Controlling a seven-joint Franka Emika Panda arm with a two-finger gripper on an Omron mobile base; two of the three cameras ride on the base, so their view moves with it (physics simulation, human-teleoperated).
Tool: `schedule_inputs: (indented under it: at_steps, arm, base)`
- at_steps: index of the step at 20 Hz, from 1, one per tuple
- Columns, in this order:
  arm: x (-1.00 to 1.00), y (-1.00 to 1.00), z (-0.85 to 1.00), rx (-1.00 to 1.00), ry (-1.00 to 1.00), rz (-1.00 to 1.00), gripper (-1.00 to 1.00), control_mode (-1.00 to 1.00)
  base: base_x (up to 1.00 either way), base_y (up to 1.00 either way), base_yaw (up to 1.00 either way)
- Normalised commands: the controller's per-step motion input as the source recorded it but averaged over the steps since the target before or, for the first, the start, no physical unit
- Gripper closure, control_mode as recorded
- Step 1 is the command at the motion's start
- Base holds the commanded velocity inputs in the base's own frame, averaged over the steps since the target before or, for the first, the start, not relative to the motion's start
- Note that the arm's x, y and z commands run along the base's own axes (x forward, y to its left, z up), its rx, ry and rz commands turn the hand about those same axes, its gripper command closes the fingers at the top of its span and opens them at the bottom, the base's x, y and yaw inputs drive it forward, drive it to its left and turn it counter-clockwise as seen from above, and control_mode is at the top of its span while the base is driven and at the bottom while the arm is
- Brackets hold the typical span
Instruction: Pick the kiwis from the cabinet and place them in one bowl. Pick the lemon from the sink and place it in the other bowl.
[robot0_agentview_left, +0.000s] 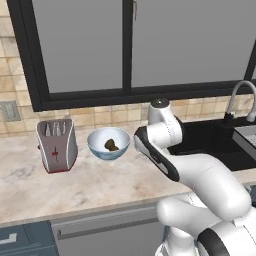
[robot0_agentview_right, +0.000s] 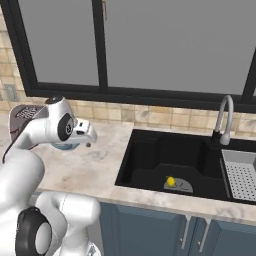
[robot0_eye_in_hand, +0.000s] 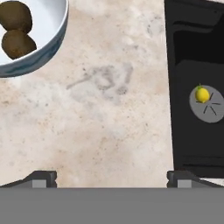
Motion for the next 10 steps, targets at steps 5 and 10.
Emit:
schedule_inputs:
  at_steps: [5,10]
  arm:
    - [-0.05,-0.29,0.02,0.13,0.00,-0.09,-1.00,-1.00]
    - [0.00,-0.20,-0.02,0.12,0.04,-0.06,-1.00,-1.00]
  base:
    - [0.00,0.00,0.00]
    - [0.00,0.00,0.00]
